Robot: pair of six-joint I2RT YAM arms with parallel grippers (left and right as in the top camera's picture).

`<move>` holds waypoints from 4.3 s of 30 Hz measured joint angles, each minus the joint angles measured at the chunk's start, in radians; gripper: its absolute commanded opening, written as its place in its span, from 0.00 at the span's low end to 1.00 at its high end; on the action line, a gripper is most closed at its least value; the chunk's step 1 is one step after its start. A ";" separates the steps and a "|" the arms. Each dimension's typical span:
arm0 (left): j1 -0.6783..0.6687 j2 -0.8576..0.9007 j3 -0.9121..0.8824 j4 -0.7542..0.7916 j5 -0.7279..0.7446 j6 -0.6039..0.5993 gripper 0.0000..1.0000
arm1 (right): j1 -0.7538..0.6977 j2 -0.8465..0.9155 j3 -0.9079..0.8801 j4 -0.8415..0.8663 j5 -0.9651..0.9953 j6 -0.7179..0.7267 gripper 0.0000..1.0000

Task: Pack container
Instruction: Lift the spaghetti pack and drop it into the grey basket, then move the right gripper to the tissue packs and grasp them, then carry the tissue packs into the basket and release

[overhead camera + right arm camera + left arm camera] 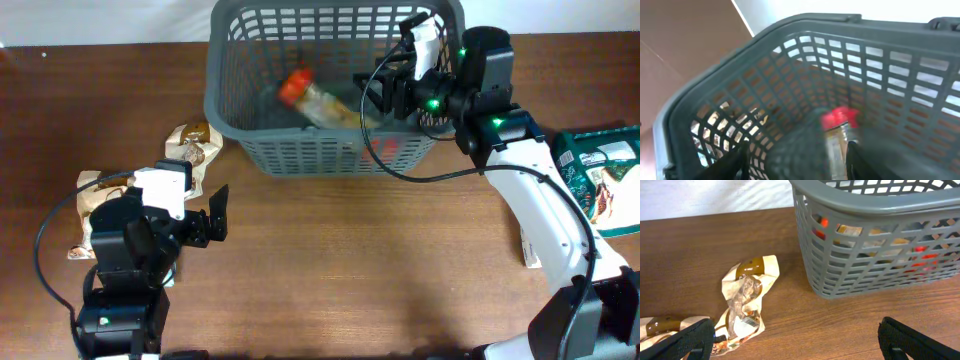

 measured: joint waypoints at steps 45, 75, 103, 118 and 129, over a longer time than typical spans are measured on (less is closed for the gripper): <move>0.000 0.000 0.000 -0.002 0.000 0.000 0.99 | -0.533 -0.209 0.290 -1.319 0.745 -0.030 0.99; 0.000 0.000 0.000 -0.113 0.000 0.000 0.99 | -0.533 0.196 -0.042 -0.780 0.754 -0.422 0.99; 0.000 0.000 0.000 -0.114 -0.011 0.000 0.99 | -0.622 0.247 -0.093 -0.645 0.761 -0.403 0.04; 0.000 0.000 0.000 -0.117 -0.011 0.000 0.99 | -0.594 0.266 0.308 -0.850 0.535 -0.296 0.04; 0.000 0.000 0.000 -0.117 -0.011 0.000 0.99 | -0.430 0.239 1.017 -0.782 0.310 -0.246 0.04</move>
